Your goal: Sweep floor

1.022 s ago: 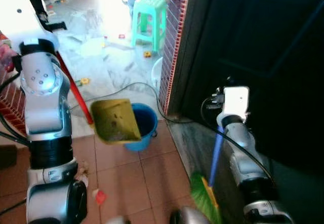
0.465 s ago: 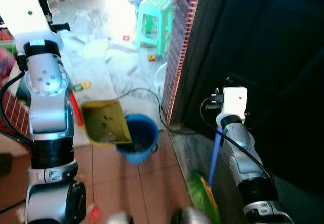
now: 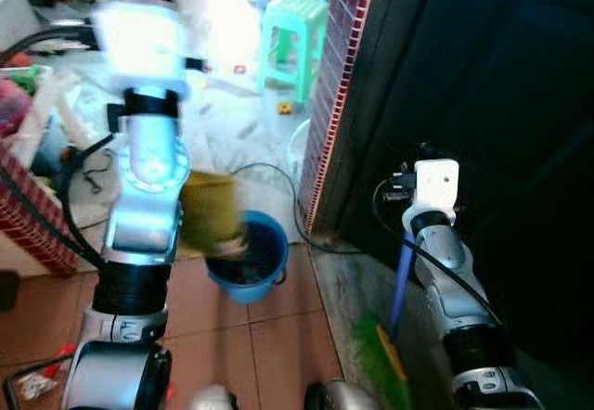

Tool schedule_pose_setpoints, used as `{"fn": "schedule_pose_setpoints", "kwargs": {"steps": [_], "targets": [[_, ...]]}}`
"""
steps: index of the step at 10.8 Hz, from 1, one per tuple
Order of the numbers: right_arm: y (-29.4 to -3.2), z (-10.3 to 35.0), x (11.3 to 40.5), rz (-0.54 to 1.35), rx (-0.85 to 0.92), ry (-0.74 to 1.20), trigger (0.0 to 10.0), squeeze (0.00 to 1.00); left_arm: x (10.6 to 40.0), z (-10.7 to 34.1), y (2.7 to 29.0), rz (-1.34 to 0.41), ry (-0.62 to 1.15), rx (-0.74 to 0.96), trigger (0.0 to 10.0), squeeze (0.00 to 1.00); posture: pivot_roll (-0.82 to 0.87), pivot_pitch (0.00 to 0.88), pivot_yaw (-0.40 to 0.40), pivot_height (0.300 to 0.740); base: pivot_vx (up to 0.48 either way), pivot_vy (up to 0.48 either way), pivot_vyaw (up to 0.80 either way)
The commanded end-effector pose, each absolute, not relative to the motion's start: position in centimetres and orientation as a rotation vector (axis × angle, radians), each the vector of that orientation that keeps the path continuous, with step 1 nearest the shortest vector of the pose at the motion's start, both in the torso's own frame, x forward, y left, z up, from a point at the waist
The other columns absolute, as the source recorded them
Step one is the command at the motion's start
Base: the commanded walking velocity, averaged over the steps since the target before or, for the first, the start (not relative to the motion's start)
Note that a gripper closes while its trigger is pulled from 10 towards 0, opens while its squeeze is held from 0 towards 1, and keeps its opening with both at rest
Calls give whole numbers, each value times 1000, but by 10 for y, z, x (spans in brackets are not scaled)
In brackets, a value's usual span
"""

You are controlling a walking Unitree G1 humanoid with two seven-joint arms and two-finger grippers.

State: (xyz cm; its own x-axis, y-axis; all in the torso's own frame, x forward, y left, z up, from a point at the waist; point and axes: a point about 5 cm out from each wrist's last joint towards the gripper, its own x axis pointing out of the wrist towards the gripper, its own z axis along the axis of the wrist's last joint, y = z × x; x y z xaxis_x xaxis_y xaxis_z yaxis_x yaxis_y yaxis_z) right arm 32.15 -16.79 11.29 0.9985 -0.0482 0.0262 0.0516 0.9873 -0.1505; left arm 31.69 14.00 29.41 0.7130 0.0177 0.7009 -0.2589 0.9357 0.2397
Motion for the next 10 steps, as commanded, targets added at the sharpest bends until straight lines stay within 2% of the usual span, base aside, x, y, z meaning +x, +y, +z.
{"fn": "schedule_pose_setpoints", "kwargs": {"steps": [1, 3, 5, 7, 10], "targets": [[-171, 121, 323, -56, -152, -56, 10000, 0, 305, 312, 126, 105, -907, 342, 10000, 0, -21, 38, -33, 740, 0, 0, 0], [-171, 121, 323, -56, -150, -55, 10000, 0, 303, 307, 105, 20, -927, 335, 10000, 0, -21, 37, -33, 740, 0, 0, 0], [-170, 121, 323, -54, -148, -56, 10000, 0, 296, 298, 73, -145, -948, 320, 10000, 0, -21, 41, -32, 740, 0, 0, 0], [-169, 120, 323, -54, -146, -53, 10000, 0, 282, 273, 38, -385, -992, 426, 10000, 0, -18, 44, -33, 740, 0, 0, 0], [-171, 119, 320, -62, -146, -50, 10000, 0, 272, 264, 22, -457, -1046, 472, 10000, 0, -27, 52, -28, 740, 0, 0, 0]]}}
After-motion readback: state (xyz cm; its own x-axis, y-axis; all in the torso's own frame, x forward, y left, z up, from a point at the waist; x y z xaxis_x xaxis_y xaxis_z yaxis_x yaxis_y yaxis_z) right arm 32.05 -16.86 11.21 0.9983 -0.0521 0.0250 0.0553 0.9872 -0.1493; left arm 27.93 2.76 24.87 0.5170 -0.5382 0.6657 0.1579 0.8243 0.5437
